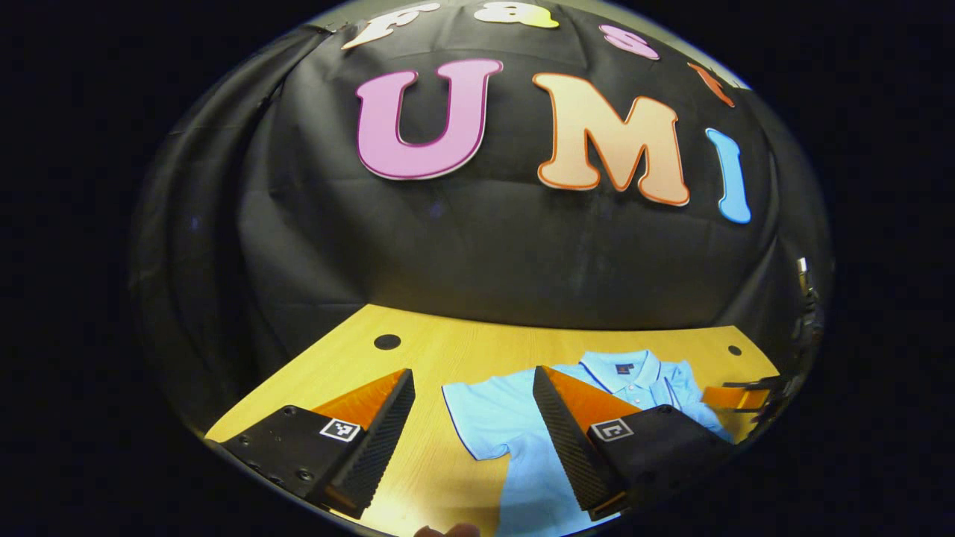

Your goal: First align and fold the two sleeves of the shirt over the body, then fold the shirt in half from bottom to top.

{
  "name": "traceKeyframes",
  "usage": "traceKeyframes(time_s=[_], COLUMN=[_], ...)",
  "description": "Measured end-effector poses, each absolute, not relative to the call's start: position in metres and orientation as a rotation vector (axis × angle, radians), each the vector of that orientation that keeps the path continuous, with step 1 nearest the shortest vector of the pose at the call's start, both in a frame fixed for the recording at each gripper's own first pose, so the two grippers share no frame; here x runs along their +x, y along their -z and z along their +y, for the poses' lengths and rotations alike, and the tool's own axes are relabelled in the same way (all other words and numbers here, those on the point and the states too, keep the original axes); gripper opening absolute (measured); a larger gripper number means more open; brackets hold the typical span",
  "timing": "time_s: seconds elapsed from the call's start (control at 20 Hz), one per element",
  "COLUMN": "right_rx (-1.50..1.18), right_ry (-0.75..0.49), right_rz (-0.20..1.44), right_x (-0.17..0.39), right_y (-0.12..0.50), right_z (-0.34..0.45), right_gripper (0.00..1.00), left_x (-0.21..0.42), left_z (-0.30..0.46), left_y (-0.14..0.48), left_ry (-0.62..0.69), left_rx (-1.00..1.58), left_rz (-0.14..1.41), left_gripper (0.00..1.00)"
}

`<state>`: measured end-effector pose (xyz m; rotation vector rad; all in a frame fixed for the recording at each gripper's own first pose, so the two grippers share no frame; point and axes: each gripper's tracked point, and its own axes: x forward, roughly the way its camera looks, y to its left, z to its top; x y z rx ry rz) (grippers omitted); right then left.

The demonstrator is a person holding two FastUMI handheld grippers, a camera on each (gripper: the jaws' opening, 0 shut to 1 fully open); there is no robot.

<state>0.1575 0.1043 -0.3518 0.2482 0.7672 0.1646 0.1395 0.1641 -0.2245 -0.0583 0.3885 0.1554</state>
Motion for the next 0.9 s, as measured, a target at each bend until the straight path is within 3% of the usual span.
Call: traceKeyframes(time_s=[0.05,0.4,0.8,0.9], right_rx=[0.235,0.216,0.174,0.173], right_ry=[-0.151,-0.052,-0.059,-0.059], right_rz=[0.770,0.791,0.781,0.780], right_x=[0.150,0.102,0.084,0.083], right_y=[0.352,0.342,0.326,0.325], right_z=[0.094,0.037,0.023,0.020], right_gripper=[0.97,0.98,0.97,0.98], left_x=[0.146,0.177,0.169,0.173], left_z=[0.165,0.162,0.165,0.165], left_y=[0.238,0.310,0.376,0.374], left_ry=[-0.152,-0.143,-0.184,-0.190], left_rx=[-0.058,-0.034,-0.067,-0.076], left_rz=[0.410,0.537,0.695,0.676], left_gripper=[0.95,0.95,0.95,0.96])
